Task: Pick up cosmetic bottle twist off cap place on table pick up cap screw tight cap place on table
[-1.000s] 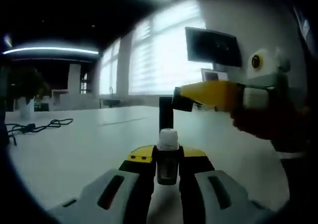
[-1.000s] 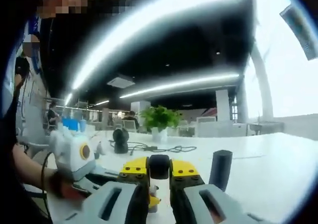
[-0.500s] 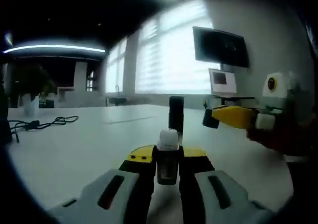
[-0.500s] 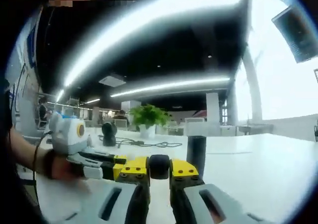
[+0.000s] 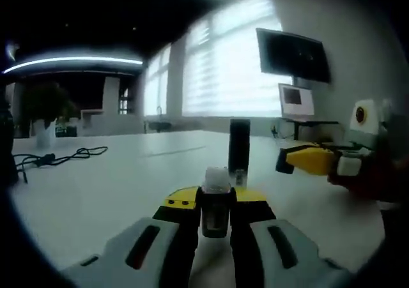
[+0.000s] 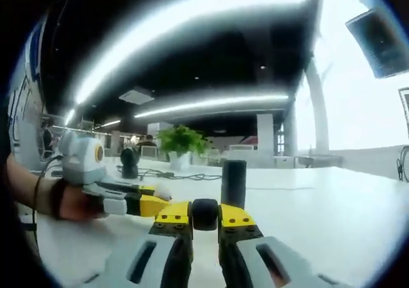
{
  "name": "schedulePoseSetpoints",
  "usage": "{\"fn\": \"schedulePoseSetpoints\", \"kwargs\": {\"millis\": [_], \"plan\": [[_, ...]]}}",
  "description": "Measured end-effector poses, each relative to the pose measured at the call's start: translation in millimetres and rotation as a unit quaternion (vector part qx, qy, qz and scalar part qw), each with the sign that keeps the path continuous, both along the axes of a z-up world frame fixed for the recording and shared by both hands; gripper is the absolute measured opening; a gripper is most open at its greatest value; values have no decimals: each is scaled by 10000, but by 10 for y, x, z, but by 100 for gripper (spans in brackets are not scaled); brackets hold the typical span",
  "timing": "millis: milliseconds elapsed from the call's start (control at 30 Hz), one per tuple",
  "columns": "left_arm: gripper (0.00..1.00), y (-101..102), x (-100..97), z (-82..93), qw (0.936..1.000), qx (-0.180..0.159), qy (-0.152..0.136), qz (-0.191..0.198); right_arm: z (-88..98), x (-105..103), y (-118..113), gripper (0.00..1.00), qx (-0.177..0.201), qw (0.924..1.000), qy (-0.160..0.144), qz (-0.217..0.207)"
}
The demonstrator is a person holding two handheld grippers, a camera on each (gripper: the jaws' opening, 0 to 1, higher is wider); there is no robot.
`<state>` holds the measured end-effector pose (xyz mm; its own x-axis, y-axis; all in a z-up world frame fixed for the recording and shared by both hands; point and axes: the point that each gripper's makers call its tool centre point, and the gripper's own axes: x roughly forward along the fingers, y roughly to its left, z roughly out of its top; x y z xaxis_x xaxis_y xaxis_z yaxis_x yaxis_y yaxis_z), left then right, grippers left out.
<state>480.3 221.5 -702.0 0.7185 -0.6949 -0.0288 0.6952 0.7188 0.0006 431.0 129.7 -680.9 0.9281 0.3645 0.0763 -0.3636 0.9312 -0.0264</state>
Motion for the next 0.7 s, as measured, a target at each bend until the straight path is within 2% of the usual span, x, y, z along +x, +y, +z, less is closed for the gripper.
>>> {"fn": "schedulePoseSetpoints", "kwargs": {"millis": [267,300,500,700], "plan": [[8,-116,143,-29,9999,103,-23,36,-11,-4,-3,8,94,9999,66,54],[8,-98,163,-54,9997,217,-54,108,-12,-3,-11,8,104,9999,69,38],[8,-122,117,-92,9992,380,-111,93,-21,-4,-18,8,95,9999,91,20],[8,-124,71,-96,9995,308,-46,38,-32,-3,-17,8,59,9999,100,20]]}}
